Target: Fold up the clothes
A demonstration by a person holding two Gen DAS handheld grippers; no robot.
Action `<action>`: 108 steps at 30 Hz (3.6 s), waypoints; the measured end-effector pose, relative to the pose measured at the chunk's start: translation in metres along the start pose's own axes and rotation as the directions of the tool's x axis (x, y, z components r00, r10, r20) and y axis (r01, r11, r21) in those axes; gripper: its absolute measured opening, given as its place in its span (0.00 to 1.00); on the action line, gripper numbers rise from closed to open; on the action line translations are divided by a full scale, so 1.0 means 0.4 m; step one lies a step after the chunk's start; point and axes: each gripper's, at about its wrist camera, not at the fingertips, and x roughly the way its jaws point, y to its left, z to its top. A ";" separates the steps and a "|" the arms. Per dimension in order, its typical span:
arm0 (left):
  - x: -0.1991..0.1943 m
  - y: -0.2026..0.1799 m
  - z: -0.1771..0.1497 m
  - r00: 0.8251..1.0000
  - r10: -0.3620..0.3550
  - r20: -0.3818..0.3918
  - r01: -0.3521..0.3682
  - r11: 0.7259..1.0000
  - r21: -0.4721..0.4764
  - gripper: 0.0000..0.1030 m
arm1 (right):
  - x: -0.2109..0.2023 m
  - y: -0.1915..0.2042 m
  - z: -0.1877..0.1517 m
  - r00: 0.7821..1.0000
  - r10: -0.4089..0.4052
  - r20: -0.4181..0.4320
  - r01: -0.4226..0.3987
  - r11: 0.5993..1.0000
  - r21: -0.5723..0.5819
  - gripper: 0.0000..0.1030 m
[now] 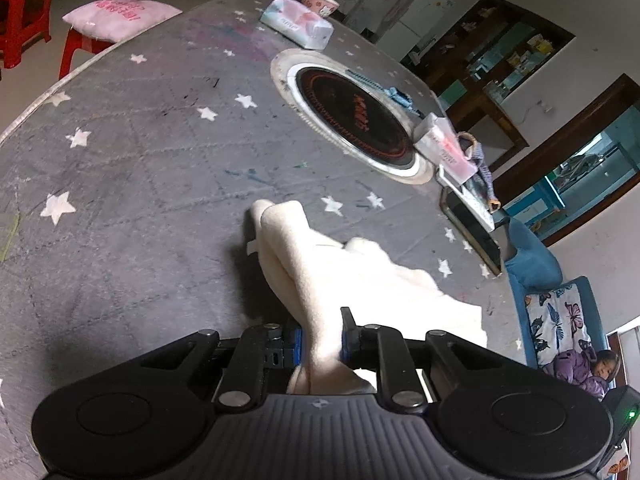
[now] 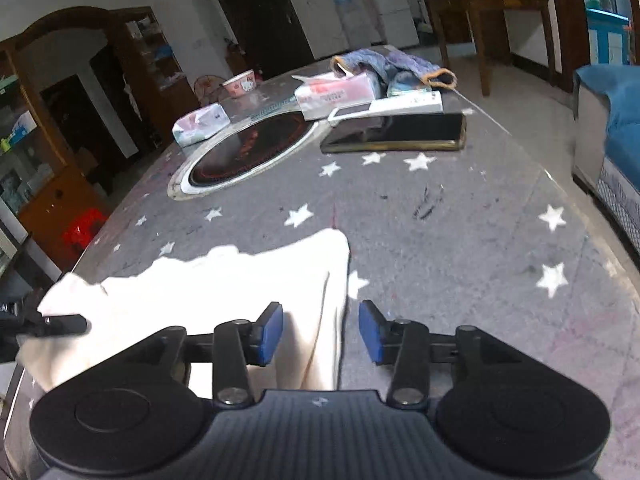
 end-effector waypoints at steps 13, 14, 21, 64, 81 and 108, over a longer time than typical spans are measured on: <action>-0.012 -0.034 0.012 1.000 -0.012 0.011 0.012 0.998 0.056 0.18 | -0.034 0.070 0.013 0.996 0.080 0.049 -0.078 0.996 -0.049 0.12; -0.014 -0.047 0.013 1.000 -0.020 0.012 0.019 0.998 0.065 0.18 | -0.050 0.074 0.019 0.994 0.082 0.065 -0.079 0.995 -0.058 0.12; -0.002 -0.158 0.007 0.998 -0.061 0.006 0.059 0.990 0.128 0.18 | -0.159 0.082 0.072 0.983 0.059 0.174 -0.043 0.994 -0.097 0.12; 0.252 -0.361 -0.076 0.991 0.034 -0.131 0.006 0.958 0.287 0.28 | -0.125 -0.221 0.090 0.958 -0.232 0.169 0.225 0.973 0.058 0.23; 0.230 -0.348 -0.084 0.989 0.037 -0.145 0.012 0.948 0.318 0.29 | -0.072 -0.169 0.053 0.971 -0.230 0.069 0.235 0.970 -0.061 0.30; 0.244 -0.418 -0.046 0.993 0.105 -0.051 -0.073 0.904 0.422 0.46 | -0.033 -0.149 0.088 0.969 -0.239 0.061 0.242 0.968 -0.062 0.56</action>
